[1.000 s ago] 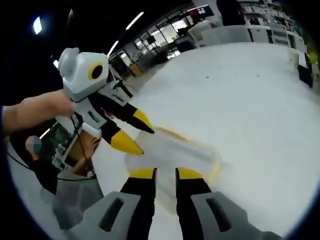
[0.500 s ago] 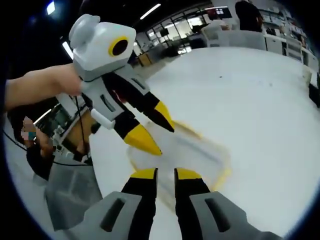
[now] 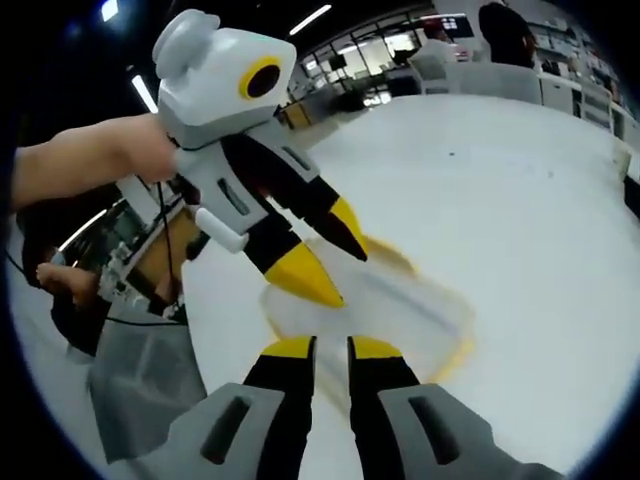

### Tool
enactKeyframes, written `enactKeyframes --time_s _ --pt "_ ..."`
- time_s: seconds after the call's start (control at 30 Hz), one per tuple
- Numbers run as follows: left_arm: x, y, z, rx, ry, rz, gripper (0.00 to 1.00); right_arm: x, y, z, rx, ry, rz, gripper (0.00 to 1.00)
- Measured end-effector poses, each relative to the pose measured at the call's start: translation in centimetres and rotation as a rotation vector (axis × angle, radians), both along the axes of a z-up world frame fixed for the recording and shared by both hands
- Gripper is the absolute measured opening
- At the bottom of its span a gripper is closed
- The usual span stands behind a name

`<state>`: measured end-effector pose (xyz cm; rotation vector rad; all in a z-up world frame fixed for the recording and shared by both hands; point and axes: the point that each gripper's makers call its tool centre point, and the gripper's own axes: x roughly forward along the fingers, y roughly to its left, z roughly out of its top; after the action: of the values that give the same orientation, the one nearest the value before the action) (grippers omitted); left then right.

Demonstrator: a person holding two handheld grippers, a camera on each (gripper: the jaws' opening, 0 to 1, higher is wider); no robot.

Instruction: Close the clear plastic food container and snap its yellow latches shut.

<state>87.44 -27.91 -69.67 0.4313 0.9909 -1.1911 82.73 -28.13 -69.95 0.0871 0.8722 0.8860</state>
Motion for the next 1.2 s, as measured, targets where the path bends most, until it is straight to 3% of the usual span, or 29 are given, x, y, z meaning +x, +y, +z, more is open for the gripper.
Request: enactKeyframes --time_s 0.5,0.83,1.03,1.2 --pt "0.8 0.4 0.2 0.007 -0.016 0.021 0.2 -0.8 0.4 -0.2 -0.014 -0.007 0.05 0.1" --pt "1.0 0.3 0.1 0.012 -0.022 0.018 0.22 -1.6 0.8 -0.5 -0.093 -0.105 0.14 0.14" --pt "1.2 0.3 -0.1 0.016 -0.025 0.015 0.22 -1.9 0.9 -0.6 -0.163 -0.202 0.206 0.15" --pt "1.4 0.2 -0.2 0.022 -0.027 0.011 0.23 -2.0 1.0 -0.7 -0.178 -0.229 0.218 0.16"
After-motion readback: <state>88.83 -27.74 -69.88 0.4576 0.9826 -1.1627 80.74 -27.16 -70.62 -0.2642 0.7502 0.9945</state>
